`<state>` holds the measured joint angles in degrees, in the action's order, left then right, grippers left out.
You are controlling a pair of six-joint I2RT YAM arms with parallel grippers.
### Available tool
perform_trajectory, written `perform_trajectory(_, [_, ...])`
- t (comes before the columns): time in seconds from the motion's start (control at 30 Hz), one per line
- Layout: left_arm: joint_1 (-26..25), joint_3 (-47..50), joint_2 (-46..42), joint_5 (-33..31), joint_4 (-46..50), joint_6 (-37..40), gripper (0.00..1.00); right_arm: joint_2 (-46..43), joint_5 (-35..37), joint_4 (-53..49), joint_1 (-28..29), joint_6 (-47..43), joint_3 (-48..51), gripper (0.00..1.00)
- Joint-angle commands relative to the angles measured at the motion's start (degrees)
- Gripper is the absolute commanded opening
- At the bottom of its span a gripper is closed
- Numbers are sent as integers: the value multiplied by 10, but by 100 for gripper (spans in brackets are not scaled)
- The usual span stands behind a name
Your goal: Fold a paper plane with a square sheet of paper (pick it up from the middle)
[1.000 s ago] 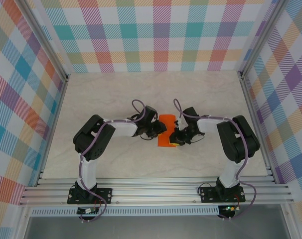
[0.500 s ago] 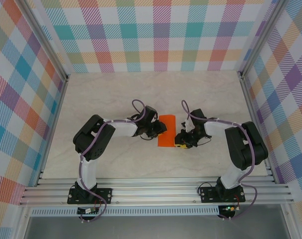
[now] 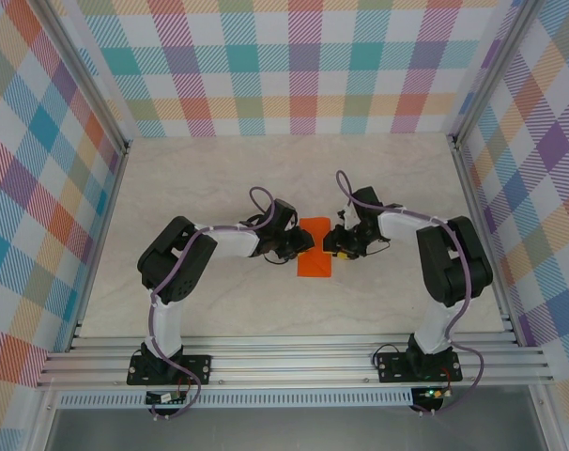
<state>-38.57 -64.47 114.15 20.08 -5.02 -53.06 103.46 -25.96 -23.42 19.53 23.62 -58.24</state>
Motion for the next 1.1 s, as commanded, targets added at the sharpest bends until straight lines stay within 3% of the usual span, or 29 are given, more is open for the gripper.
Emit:
perform_trajectory(0.0, [1, -6, -21, -4, 35, 9, 26, 18, -12, -1, -2, 7, -14, 40])
perform_trajectory(0.27, [1, -8, -20, -2, 37, 9, 27, 28, -63, 31, -2, 21, -7, 37])
perform_trajectory(0.73, [1, -7, -31, -9, 40, 7, 27, 25, -82, 54, -2, 25, 13, 33])
perform_trajectory(1.07, [1, 13, -82, -22, 35, 1, 29, -5, -87, 39, -2, 8, 14, 5])
